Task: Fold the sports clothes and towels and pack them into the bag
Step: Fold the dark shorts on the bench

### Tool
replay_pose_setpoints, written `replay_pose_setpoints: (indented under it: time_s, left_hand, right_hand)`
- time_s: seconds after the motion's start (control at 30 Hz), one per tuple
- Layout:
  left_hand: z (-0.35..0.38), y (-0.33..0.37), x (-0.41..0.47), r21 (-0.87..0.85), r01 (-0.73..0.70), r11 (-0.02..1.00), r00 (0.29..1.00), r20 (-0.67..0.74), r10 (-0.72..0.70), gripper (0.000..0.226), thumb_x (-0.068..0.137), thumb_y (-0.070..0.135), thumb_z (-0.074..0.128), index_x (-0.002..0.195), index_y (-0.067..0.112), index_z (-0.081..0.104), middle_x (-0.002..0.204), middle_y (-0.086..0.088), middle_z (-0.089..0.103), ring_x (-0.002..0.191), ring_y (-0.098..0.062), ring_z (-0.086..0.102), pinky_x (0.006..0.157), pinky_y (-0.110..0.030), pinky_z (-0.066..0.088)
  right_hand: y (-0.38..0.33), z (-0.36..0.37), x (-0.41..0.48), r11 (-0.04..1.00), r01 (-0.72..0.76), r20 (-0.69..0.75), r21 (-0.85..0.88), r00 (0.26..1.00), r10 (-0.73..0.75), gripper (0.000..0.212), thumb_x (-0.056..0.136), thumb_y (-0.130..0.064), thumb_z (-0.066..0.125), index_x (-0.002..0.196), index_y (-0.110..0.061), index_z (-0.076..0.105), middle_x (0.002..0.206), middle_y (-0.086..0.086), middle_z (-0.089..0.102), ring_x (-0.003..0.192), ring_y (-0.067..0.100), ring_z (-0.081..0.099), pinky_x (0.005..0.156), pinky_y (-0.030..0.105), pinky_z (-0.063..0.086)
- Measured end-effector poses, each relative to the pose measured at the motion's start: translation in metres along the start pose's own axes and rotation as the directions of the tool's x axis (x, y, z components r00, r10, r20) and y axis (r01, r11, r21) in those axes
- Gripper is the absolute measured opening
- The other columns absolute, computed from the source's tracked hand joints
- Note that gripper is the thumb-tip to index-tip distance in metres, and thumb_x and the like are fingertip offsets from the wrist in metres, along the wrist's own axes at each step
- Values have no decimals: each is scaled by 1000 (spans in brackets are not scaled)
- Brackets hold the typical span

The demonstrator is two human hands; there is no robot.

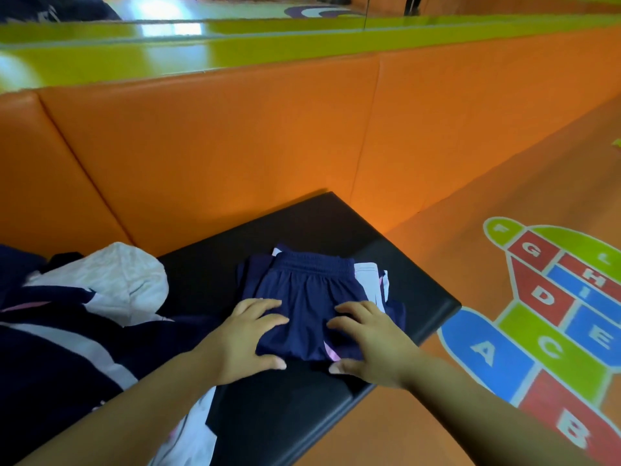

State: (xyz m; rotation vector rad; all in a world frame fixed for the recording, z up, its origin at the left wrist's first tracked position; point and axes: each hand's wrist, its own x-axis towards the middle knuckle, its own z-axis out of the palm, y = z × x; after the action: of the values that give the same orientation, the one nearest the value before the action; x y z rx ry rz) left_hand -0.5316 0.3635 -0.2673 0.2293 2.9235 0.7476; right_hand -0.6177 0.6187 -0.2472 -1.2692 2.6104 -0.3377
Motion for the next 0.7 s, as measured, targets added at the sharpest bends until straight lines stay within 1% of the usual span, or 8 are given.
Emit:
replay_pose_setpoints:
  time_s: [0.2,0.37,0.43,0.5,0.53,0.6,0.63,0.7]
  left_hand:
    - [4,-15,-3,66,18,998,999,45,-21,70,82,23,71,142,31,36,148,20,15,131,3,3,110,-16,10]
    - [0,-20,-2,14,33,999,994,101,-35,56,95,24,56,144,30,31,145,24,11,134,6,4,107,-9,2]
    - [-2,-22,-2,-21,57,998,994,91,-55,49,96,21,53,142,28,37,145,23,19,135,6,10,107,-8,5]
    - [-10,-19,-2,-61,101,993,995,29,-100,41,97,20,52,137,25,47,141,17,39,133,4,28,109,-11,17]
    - [-17,-16,-1,-100,123,987,992,-14,-125,35,96,20,53,130,24,54,133,14,52,125,3,43,108,-16,29]
    - [-34,-7,0,-210,137,968,983,-92,-159,18,94,19,57,108,28,64,99,13,68,91,1,61,87,-29,48]
    - [-43,-2,1,-253,139,958,977,-122,-174,12,93,20,58,98,30,63,85,10,68,80,-3,62,77,-31,49]
    - [-61,7,3,-301,135,944,962,-187,-197,7,91,26,60,90,33,61,80,10,66,74,-5,62,71,-32,49]
  right_hand:
    - [9,1,-7,997,-34,53,-66,998,38,59,88,-35,63,141,-21,44,152,-2,34,137,19,33,110,29,28]
    - [11,-4,-6,998,-47,67,-51,997,50,43,97,-23,48,140,-16,47,152,-3,36,138,17,36,109,29,32]
    - [13,-6,-7,997,-60,78,-46,995,64,41,98,-22,44,138,-17,50,151,-6,37,137,13,35,108,25,31]
    - [16,-10,-5,992,-117,24,52,993,116,36,98,-20,43,132,-15,55,148,-6,41,134,12,39,105,22,31]
    - [18,-14,-3,981,-151,-26,118,988,155,33,98,-18,43,127,-14,58,146,-6,43,131,12,41,104,20,31]
    - [20,-24,3,942,-199,-134,270,961,241,27,97,-15,45,117,-15,63,136,-7,50,124,11,46,98,16,32]
    - [20,-32,5,912,-203,-175,357,944,278,24,96,-13,46,111,-18,64,126,-7,55,117,12,49,92,16,33]
    - [18,-49,10,854,-187,-229,485,916,331,23,96,-11,46,99,-28,62,106,-5,58,101,12,54,81,17,37]
